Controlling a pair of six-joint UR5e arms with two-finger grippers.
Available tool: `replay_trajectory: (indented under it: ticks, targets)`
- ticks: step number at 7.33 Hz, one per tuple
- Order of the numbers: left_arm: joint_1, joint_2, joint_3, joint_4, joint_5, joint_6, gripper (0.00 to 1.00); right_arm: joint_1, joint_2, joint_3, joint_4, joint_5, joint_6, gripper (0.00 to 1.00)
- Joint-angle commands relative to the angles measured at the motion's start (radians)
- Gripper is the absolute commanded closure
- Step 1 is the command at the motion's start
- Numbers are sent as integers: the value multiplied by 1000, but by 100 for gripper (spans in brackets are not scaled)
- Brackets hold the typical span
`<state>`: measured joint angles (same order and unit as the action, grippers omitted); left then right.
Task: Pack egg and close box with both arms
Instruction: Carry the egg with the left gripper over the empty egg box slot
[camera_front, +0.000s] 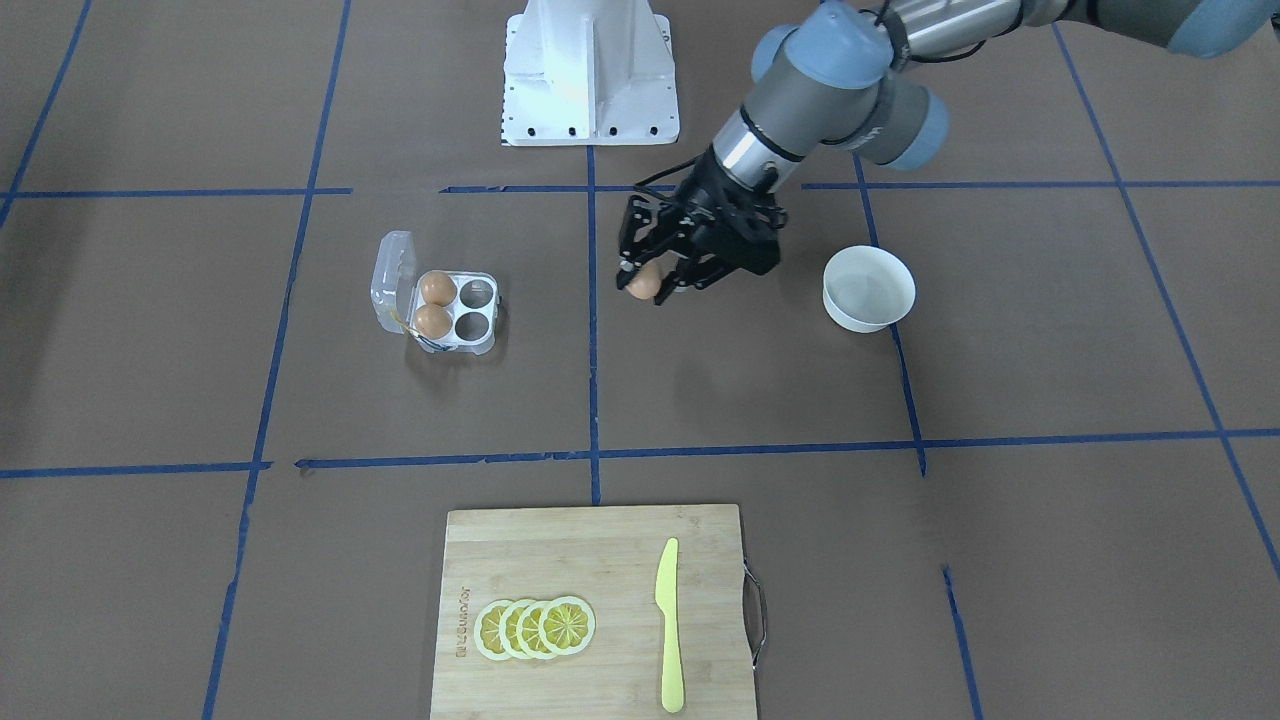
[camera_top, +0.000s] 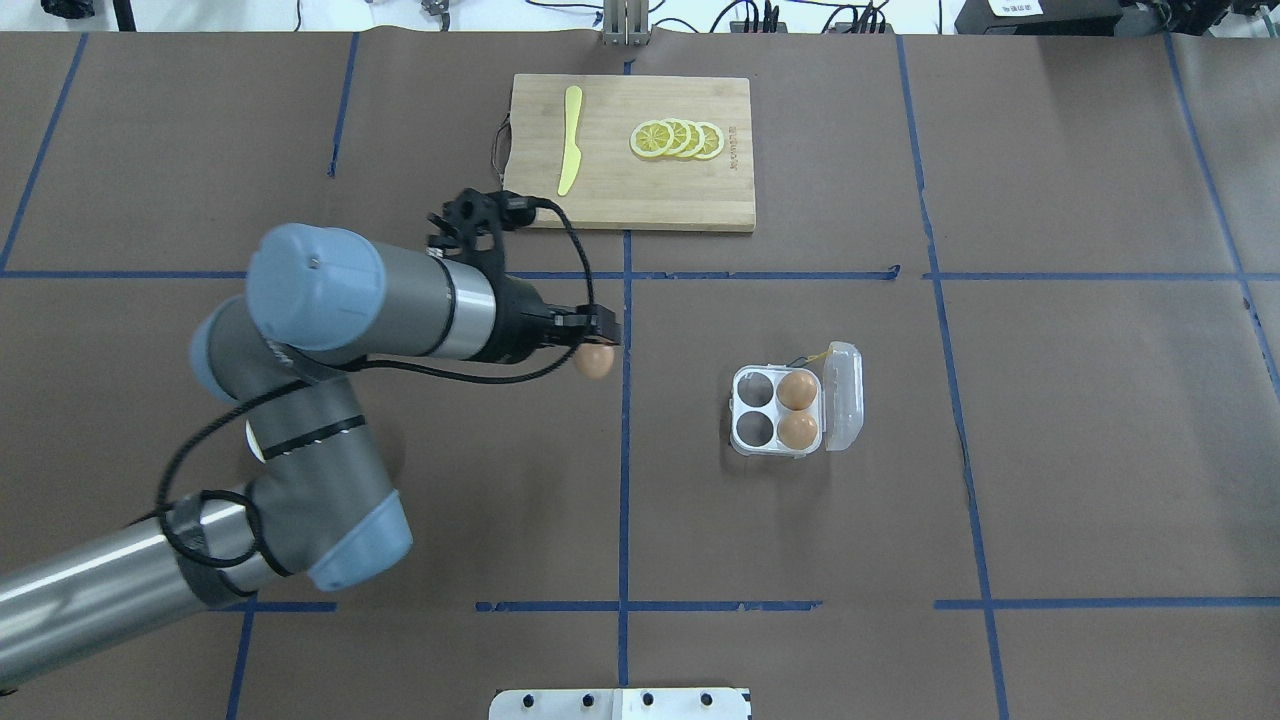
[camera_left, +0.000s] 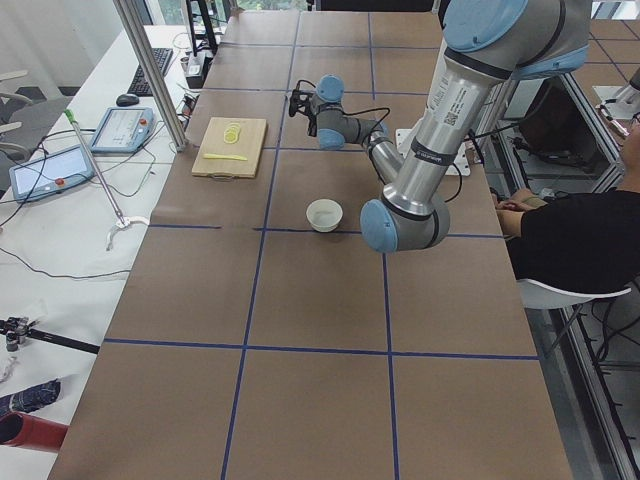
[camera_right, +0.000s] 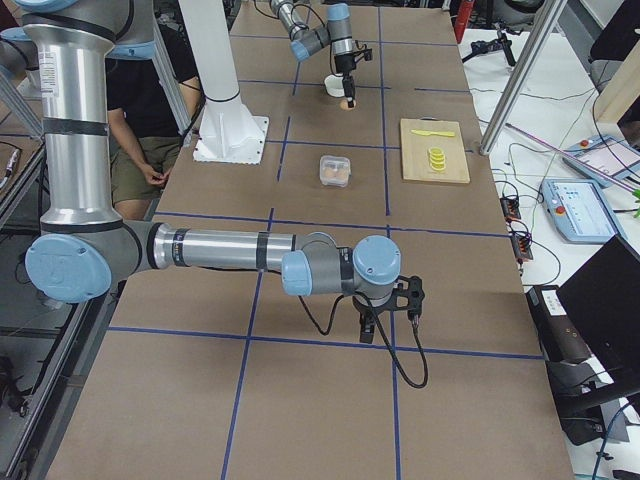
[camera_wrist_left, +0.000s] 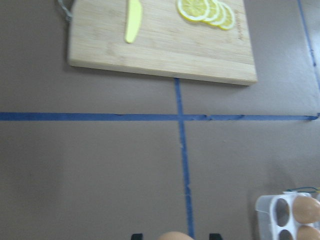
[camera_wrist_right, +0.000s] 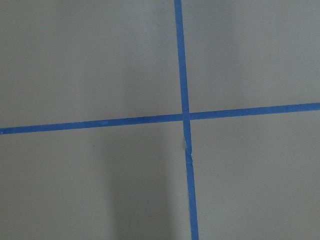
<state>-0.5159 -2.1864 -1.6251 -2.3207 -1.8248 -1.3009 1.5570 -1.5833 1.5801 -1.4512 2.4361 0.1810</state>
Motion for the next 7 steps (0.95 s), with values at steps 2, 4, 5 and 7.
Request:
replay_trajectory:
  ticks: [2,4,5,7]
  targets:
    - [135,-241,276,-117,146,0,100,0,-3,20,-2,0,0,0]
    - [146,-274,365,-181,203,65,100,0,-4,18,0,3,0,0]
    - [148,-276,379,-181,205,69,100,0,-4,17,-2,3,0,0]
    - [155,-282,381,-183,219,62,98,0,-12,17,0,1,2,0]
